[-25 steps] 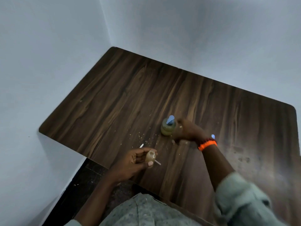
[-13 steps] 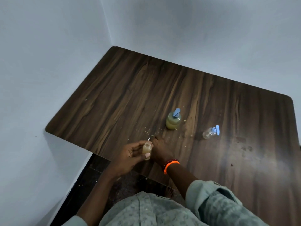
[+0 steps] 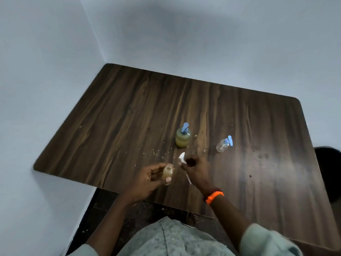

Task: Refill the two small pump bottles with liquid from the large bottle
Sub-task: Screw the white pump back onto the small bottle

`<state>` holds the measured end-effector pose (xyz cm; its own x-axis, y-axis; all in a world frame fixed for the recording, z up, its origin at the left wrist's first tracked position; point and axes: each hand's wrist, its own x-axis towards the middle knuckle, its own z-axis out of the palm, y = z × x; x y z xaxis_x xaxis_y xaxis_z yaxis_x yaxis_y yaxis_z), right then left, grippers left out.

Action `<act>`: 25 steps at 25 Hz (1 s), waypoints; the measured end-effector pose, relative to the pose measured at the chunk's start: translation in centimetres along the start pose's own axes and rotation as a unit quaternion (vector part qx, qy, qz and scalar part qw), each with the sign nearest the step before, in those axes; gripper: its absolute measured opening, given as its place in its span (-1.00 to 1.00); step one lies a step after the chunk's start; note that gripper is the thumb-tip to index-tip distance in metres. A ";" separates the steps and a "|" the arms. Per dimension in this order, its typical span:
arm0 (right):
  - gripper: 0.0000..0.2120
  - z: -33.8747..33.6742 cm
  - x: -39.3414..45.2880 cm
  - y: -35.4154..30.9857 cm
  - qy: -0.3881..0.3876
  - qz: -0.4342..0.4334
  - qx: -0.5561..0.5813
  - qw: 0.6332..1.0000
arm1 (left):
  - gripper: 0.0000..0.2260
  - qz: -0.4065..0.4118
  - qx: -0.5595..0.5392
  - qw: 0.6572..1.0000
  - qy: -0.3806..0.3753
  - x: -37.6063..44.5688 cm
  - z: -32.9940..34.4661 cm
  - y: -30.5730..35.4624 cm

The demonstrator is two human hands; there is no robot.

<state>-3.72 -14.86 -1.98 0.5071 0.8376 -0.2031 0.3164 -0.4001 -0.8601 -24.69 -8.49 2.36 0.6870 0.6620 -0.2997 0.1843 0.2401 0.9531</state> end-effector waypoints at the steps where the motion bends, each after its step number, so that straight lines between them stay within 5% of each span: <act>1: -0.87 -2.3 -1.2 -0.9 0.035 0.024 0.033 0.999 | -0.62 -0.001 0.010 1.000 -0.017 0.6 0.7 -0.1; 7: -0.80 -11.9 -8.0 -6.5 0.141 -0.028 0.220 0.965 | -0.58 -0.021 0.000 0.995 -0.093 4.4 5.6 -0.1; 15: -0.77 -13.7 -9.5 -8.3 0.202 -0.115 0.169 0.958 | -0.61 0.008 0.054 0.988 -0.143 6.1 8.5 0.9; 25: -0.78 -12.6 -8.6 -7.3 0.180 -0.125 0.130 0.967 | -0.60 0.002 0.053 0.990 -0.134 5.6 7.8 1.5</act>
<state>-0.33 -23.87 11.91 0.7025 0.6931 0.1617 0.2758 -0.0557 -0.9596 -15.05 -9.94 2.48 0.8476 0.4469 -0.2863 0.2430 0.1527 0.9579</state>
